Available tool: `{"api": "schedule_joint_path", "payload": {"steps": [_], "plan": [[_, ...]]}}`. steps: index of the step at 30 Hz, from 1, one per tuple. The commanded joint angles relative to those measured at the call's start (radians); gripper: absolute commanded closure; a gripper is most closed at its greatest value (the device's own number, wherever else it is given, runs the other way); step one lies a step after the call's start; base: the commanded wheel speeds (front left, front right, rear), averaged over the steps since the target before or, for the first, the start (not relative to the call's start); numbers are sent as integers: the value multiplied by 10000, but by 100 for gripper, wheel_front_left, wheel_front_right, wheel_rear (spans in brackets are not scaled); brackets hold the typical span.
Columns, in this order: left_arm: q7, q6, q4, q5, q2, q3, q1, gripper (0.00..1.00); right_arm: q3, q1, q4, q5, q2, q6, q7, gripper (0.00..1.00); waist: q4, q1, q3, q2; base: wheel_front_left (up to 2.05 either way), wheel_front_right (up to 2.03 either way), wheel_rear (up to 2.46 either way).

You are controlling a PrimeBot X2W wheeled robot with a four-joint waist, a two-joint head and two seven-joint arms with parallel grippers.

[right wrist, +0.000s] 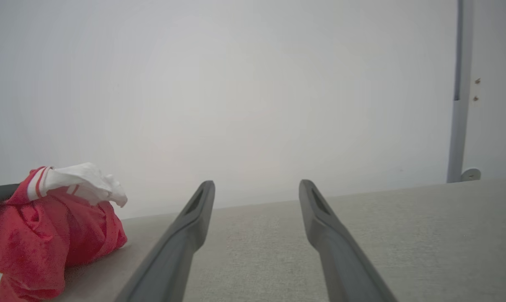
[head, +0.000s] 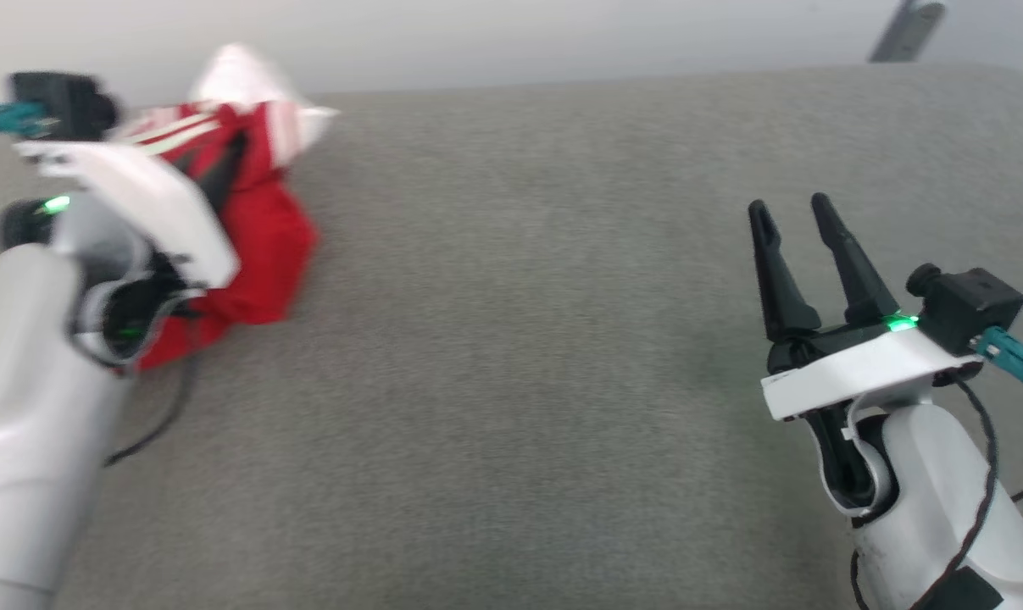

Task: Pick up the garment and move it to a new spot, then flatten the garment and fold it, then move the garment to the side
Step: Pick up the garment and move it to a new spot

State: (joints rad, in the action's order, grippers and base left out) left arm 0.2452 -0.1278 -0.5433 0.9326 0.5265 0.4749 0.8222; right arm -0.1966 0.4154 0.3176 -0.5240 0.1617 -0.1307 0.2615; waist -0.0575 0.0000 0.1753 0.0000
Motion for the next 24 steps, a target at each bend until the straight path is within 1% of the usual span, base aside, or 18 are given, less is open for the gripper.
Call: {"api": "schedule_joint_path", "payload": {"steps": [1, 4, 9, 14, 15, 17, 20, 21, 22, 24], "plan": [[125, -41, 174, 56, -269, 233, 200, 100, 106, -115, -116, -63, -48, -2, 47, 0, -498, 0, 131, 0, 0, 0, 0], [346, -40, 307, -92, -696, 788, 471, 100, 273, -171, -212, -131, -240, -1, 47, 0, -1137, 0, 310, 0, 0, 0, 0], [542, -40, 183, -166, -1617, 1675, 1047, 100, 591, -138, -442, -236, -502, -2, 48, 0, -2270, 0, 748, 0, 0, 0, 0], [315, -40, -285, -136, -2514, 2412, 1613, 100, 960, -278, -613, -423, -778, -1, 47, 0, -3276, 0, 1152, 0, 0, 0, 0], [315, -40, -285, -136, -2514, 2412, 1613, 100, 960, -278, -613, -423, -778, -1, 47, 0, -3276, 0, 1152, 0, 0, 0, 0], [202, -40, -625, -198, -2816, 2753, 1721, 100, 1032, -329, -621, -481, -895, -2, 47, 0, -3638, 0, 1307, 0, 0, 0, 0], [357, -40, -1252, -135, -3156, 3351, 1750, 100, 1067, -302, -652, -636, -1003, -2, 47, 0, -4127, 0, 1584, 0, 0, 0, 0], [457, -40, -1415, -58, -3206, 3569, 1742, 100, 1045, -267, -663, -705, -1030, -1, 47, 0, -4305, 0, 1693, 0, 0, 0, 0], [730, -40, -1667, 168, -3335, 4060, 1643, 100, 1006, -214, -679, -808, -1083, -1, 47, 0, -4597, 0, 1853, 0, 0, 0, 0], [1042, -40, -1830, 465, -3231, 4466, 1586, 100, 962, -168, -704, -915, -1109, -2, 47, 0, -4887, 0, 2016, 0, 0, 0, 0]]}}
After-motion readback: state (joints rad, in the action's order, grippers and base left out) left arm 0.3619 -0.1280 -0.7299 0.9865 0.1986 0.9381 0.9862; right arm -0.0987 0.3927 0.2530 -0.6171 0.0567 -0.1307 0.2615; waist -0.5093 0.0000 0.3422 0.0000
